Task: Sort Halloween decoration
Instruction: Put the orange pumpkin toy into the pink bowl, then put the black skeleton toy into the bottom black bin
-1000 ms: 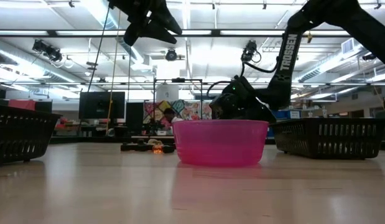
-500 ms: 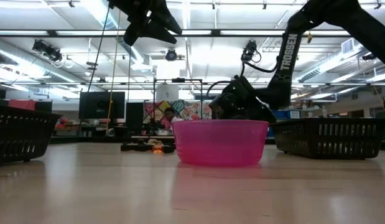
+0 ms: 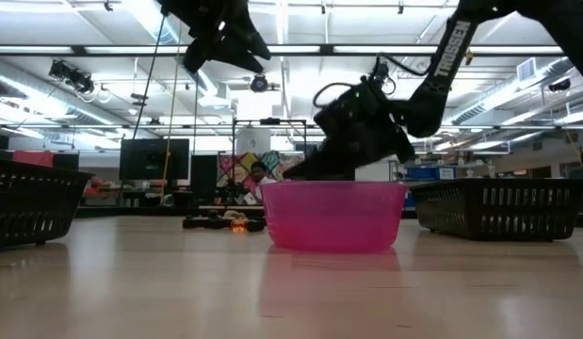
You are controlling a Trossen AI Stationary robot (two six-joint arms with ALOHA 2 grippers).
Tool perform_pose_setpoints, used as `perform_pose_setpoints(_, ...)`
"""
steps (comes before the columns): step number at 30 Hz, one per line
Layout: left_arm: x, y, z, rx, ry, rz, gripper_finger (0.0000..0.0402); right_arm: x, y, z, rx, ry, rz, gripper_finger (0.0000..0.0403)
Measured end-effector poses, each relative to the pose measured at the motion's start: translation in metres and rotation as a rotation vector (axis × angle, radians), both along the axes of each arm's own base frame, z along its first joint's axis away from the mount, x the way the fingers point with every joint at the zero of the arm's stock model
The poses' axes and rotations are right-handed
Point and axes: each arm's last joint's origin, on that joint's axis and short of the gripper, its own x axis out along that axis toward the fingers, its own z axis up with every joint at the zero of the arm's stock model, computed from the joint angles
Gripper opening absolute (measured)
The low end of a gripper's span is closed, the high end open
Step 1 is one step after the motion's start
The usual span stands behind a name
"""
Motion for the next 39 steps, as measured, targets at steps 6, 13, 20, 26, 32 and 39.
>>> perform_pose_setpoints(6, -0.002, 0.0, 0.001, -0.075, -0.032, 0.039, 0.0114, 0.005, 0.031, 0.026, 0.051, -0.037, 0.134, 0.0108)
perform_pose_setpoints(13, -0.003, 0.004, 0.004, -0.125, -0.082, 0.083, 0.0114, 0.013, 0.088, 0.033, 0.124, -0.007, 0.327, 0.0109)
perform_pose_setpoints(20, -0.004, 0.01, 0.003, -0.168, -0.073, 0.093, 0.0114, 0.012, 0.147, 0.021, 0.054, 0.108, 0.416, 0.0109)
perform_pose_setpoints(26, -0.009, 0.006, -0.008, -0.24, 0.047, 0.055, 0.0114, 0.011, 0.156, 0.014, -0.045, 0.172, 0.307, 0.0125)
perform_pose_setpoints(32, -0.013, -0.001, -0.013, -0.165, 0.163, -0.048, 0.0114, 0.011, 0.147, 0.013, 0.003, 0.208, 0.25, 0.0176)
perform_pose_setpoints(39, -0.022, 0.0, -0.027, -0.038, 0.369, -0.252, 0.0114, 0.008, 0.14, 0.04, 0.07, 0.2, 0.047, 0.0196)
